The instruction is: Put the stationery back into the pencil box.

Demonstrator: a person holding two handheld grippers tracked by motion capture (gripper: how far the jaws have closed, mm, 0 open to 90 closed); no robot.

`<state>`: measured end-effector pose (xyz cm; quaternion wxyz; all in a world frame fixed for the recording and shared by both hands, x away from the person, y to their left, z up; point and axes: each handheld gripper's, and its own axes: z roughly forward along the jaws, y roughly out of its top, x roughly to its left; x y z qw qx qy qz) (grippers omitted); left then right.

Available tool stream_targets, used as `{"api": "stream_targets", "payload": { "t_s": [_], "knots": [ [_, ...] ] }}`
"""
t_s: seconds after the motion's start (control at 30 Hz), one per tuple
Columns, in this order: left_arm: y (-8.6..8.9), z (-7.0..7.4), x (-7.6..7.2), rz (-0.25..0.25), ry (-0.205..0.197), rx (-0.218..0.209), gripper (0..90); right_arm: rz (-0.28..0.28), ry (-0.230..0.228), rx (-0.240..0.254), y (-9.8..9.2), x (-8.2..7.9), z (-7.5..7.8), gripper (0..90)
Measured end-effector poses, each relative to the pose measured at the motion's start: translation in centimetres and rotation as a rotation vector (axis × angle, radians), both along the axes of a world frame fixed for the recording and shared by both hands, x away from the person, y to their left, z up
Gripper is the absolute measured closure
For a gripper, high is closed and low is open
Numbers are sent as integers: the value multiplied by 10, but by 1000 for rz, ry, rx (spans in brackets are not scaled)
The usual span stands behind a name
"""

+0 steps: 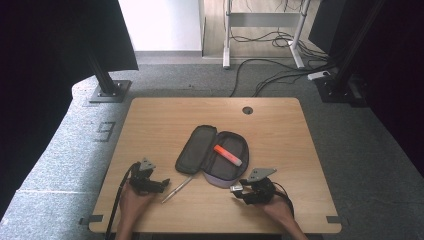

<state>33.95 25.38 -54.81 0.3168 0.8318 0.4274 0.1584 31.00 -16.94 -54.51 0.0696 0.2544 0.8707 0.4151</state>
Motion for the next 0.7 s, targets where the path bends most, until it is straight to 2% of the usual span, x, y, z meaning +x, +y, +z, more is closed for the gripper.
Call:
{"api": "stream_targets", "payload": {
  "t_s": [0.17, 0.4, 0.47, 0.6, 0.7],
  "knots": [
    [0, 0, 0, 0, 0, 0, 14, 24, 13, -11, 1, -7, 1, 498],
    [0, 0, 0, 0, 0, 0, 14, 35, 9, -30, 9, -3, 1, 552],
    [0, 0, 0, -1, 0, 0, 14, 41, 8, -50, 13, -4, 0, 582],
    [0, 0, 0, -1, 0, 0, 14, 34, -29, -83, 17, -9, 0, 671],
    [0, 0, 0, 0, 0, 0, 14, 22, -21, -88, 17, -10, 1, 712]
  ]
}}
